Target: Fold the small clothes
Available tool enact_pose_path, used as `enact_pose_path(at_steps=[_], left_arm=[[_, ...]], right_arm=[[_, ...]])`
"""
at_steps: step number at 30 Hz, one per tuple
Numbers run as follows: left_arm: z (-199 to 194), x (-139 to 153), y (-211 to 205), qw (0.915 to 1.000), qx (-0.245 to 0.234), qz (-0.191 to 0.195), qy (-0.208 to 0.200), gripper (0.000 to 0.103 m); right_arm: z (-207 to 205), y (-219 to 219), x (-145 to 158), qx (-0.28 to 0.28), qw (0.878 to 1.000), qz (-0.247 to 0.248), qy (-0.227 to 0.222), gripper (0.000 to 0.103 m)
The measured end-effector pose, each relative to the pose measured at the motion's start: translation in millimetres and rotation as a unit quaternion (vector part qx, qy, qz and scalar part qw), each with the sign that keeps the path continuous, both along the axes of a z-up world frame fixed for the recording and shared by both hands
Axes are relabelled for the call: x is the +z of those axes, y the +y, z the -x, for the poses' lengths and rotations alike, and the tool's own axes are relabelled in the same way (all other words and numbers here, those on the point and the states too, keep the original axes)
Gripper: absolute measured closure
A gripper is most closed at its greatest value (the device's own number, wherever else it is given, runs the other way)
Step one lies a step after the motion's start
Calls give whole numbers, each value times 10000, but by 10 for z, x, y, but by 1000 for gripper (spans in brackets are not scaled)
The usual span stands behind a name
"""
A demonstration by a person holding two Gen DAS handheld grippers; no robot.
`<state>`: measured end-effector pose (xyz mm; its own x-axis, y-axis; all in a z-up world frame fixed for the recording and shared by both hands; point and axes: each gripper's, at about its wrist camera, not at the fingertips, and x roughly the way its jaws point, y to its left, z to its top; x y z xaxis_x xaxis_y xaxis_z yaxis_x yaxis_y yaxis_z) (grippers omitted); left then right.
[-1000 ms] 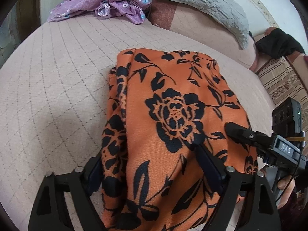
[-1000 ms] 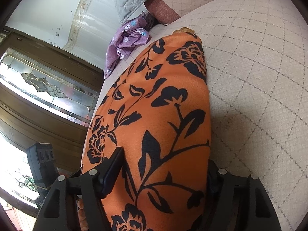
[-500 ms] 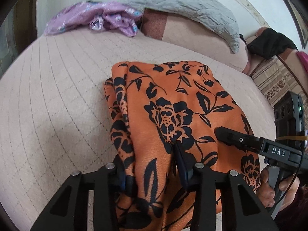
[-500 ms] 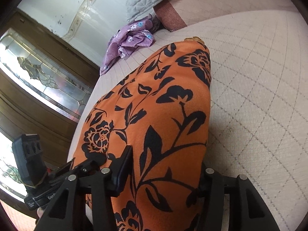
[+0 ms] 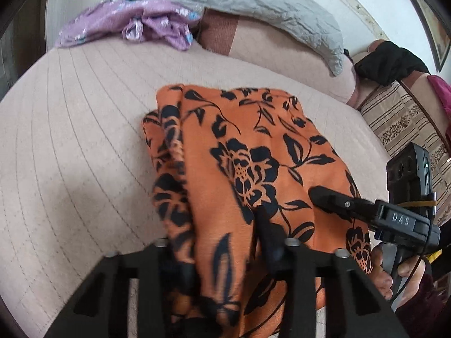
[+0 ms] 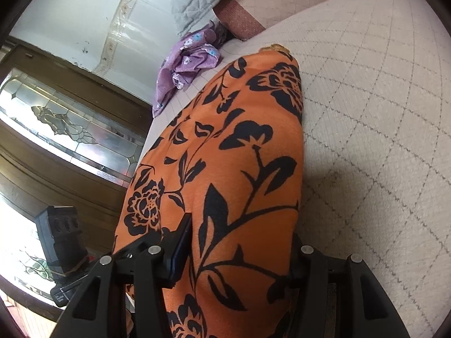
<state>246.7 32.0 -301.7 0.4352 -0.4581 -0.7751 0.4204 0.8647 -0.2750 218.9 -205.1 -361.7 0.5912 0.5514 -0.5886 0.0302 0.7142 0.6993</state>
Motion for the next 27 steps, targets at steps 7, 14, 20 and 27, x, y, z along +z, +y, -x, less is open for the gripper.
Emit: enact_pose_path(at_steps=[7, 14, 20, 27], left_arm=[[248, 219, -61, 9980, -76, -180, -603, 76], [634, 484, -421, 9941, -78, -506, -952, 76], [899, 696, -818, 9925, -226, -548, -1066, 76], [1103, 805, -1167, 9892, -335, -763, -1202, 76]], right_arm=[[130, 58, 234, 92, 9983, 488, -315, 55], [426, -202, 536, 219, 9949, 777, -601, 55], [762, -607, 716, 79, 9937, 792, -785, 55], [1084, -983, 734, -109, 9937, 556, -963, 55]])
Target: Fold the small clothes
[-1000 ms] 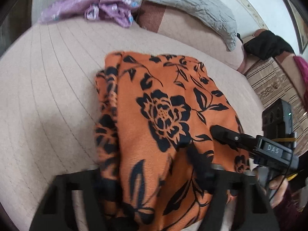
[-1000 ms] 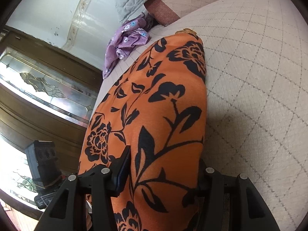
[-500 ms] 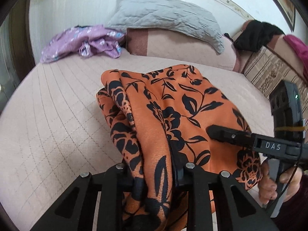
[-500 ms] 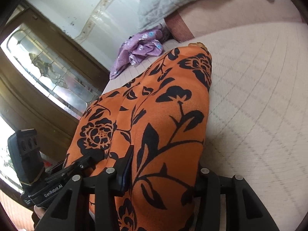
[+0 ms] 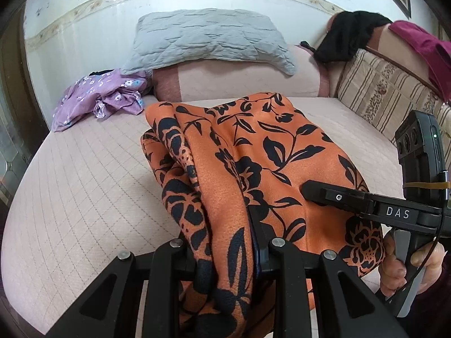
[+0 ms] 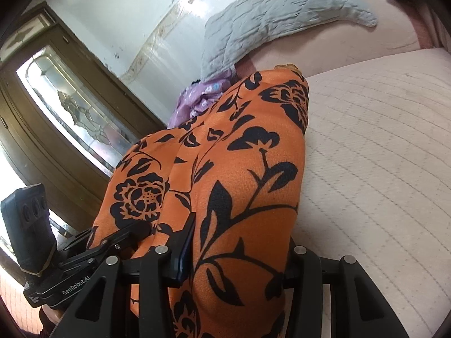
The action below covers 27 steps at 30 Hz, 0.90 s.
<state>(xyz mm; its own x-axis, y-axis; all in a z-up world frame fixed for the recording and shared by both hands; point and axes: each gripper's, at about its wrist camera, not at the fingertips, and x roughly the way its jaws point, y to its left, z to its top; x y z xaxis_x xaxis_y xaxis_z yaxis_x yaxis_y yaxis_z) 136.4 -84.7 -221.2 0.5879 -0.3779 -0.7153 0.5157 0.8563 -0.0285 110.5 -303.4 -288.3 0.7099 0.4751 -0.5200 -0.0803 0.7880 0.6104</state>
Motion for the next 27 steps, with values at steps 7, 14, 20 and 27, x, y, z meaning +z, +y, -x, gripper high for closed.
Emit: enact_pose_path(at_steps=[7, 14, 20, 27], left_arm=[[55, -24, -143, 9991, 122, -386, -94, 76], [-32, -157, -128, 9976, 365, -595, 28, 76], [-141, -383, -95, 9957, 505, -733, 244, 76], [-180, -611, -83, 9912, 657, -1096, 351, 59]], right_arm=[[20, -114, -126, 60, 9996, -278, -33, 55], [-189, -66, -290, 143, 9982, -577, 92, 55], [-338, 46, -489, 136, 9978, -560, 324, 55], [-430, 113, -615, 40, 9970, -291, 715, 44]])
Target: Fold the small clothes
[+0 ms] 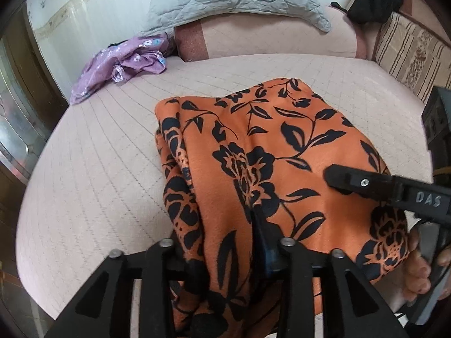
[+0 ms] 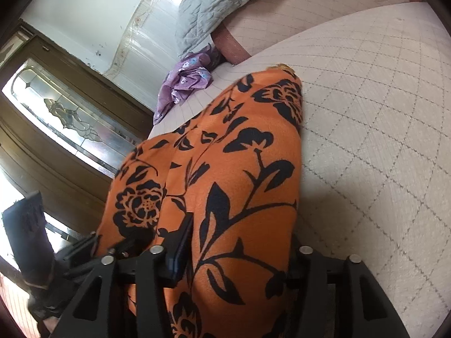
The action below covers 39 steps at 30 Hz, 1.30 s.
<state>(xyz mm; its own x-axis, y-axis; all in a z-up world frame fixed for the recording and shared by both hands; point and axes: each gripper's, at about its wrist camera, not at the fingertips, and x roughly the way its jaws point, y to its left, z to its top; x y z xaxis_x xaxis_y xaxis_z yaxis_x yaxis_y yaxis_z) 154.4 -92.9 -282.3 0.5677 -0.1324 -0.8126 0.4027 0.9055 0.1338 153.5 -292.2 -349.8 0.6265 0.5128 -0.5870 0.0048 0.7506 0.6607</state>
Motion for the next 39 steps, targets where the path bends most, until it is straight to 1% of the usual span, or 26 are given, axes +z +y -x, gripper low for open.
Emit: enact_pose_path(at_steps=[1, 2, 5, 7, 8, 9, 10, 14, 15, 16, 17, 19, 21, 23, 25, 27, 32, 33, 36, 39], left_arm=[[9, 15, -7, 10000, -3, -87, -22, 55], [25, 50, -5, 9998, 11, -170, -65, 53], [75, 149, 43, 9995, 106, -227, -191, 49], [109, 272, 93, 9989, 188, -224, -374, 43], [161, 367, 119, 9980, 242, -237, -539, 41], [180, 417, 136, 9974, 261, -232, -630, 36], [229, 509, 159, 9963, 282, -217, -780, 33], [429, 867, 202, 9906, 302, -231, -1315, 30], [457, 925, 208, 9895, 310, -237, -1389, 23], [520, 1032, 227, 9875, 317, -211, -1529, 18], [562, 1114, 243, 9860, 313, -149, -1628, 17], [615, 1273, 287, 9843, 323, -18, -1736, 13], [674, 1382, 300, 9828, 382, 13, -1807, 11], [775, 1492, 318, 9791, 455, 8, -1984, 8], [862, 1600, 337, 9751, 488, 40, -2164, 3], [928, 1696, 374, 9730, 518, 138, -2244, 2], [1007, 1859, 486, 9707, 700, 294, -2278, 2], [1015, 1894, 527, 9699, 767, 324, -2286, 2], [1043, 1948, 614, 9684, 878, 374, -2306, 2], [1060, 1980, 707, 9660, 971, 422, -2357, 2]], right_arm=[[9, 6, 34, -21, 9999, 103, 20, 41], [23, 18, 57, -23, 9998, 187, 18, 40], [112, 29, 155, -95, 9989, 448, 75, 40], [194, 6, 214, -198, 9978, 629, 51, 40], [268, -29, 270, -286, 9964, 795, -3, 40], [316, -26, 342, -365, 9947, 954, -67, 40], [382, -39, 435, -449, 9925, 1122, -167, 40], [625, -68, 792, -675, 9861, 1393, -605, 40], [694, -59, 873, -715, 9846, 1429, -706, 39], [746, -31, 961, -756, 9828, 1478, -804, 38], [807, -8, 1038, -794, 9811, 1528, -881, 38], [948, 23, 1177, -845, 9783, 1611, -991, 37], [1052, 86, 1319, -897, 9750, 1719, -1082, 37], [1177, 154, 1477, -934, 9695, 1918, -1208, 37], [1302, 236, 1655, -939, 9622, 2140, -1395, 37], [1412, 313, 1831, -964, 9547, 2330, -1583, 37], [1665, 432, 2173, -1144, 9399, 2558, -1950, 35], [1725, 468, 2246, -1210, 9355, 2633, -2022, 35], [1828, 558, 2384, -1353, 9260, 2849, -2076, 34], [1881, 607, 2465, -1394, 9250, 2867, -2069, 34]])
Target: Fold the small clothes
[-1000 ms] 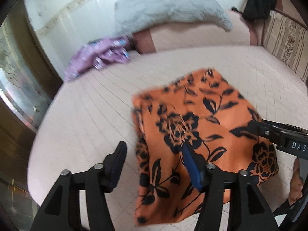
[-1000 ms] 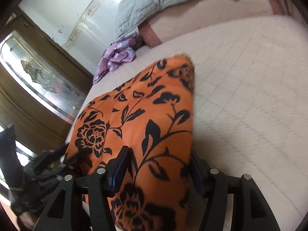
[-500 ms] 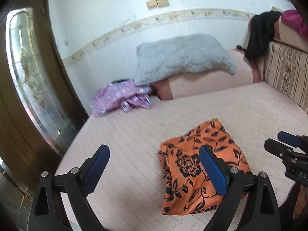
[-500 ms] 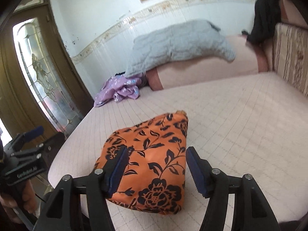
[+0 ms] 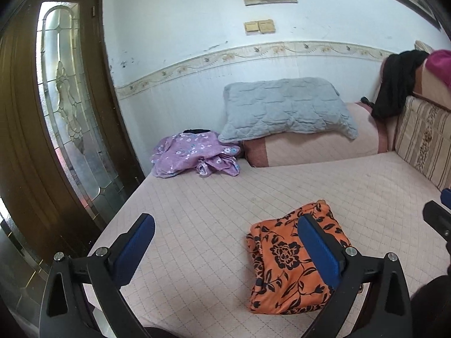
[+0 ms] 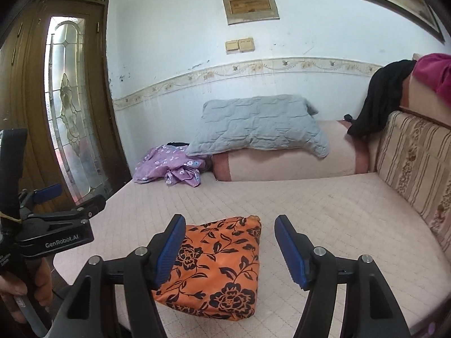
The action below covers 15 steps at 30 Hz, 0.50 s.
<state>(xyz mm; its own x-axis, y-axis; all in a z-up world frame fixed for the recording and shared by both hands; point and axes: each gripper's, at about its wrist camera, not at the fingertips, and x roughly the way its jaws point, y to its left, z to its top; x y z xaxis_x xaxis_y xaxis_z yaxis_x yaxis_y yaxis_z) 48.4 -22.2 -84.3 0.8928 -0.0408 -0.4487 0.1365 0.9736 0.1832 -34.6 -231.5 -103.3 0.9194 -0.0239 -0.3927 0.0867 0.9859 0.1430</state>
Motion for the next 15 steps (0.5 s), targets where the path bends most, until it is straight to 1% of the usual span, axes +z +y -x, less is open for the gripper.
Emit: enact_pose_path(at_steps=[6, 15], left_arm=[[-8, -14, 118, 9999, 141, 32, -72, 2], [11, 8, 281, 9993, 297, 169, -142, 2]], right_arm=[[20, 112, 64, 70, 10000, -50, 18, 34], [-73, 331, -42, 270, 9994, 86, 204, 34]])
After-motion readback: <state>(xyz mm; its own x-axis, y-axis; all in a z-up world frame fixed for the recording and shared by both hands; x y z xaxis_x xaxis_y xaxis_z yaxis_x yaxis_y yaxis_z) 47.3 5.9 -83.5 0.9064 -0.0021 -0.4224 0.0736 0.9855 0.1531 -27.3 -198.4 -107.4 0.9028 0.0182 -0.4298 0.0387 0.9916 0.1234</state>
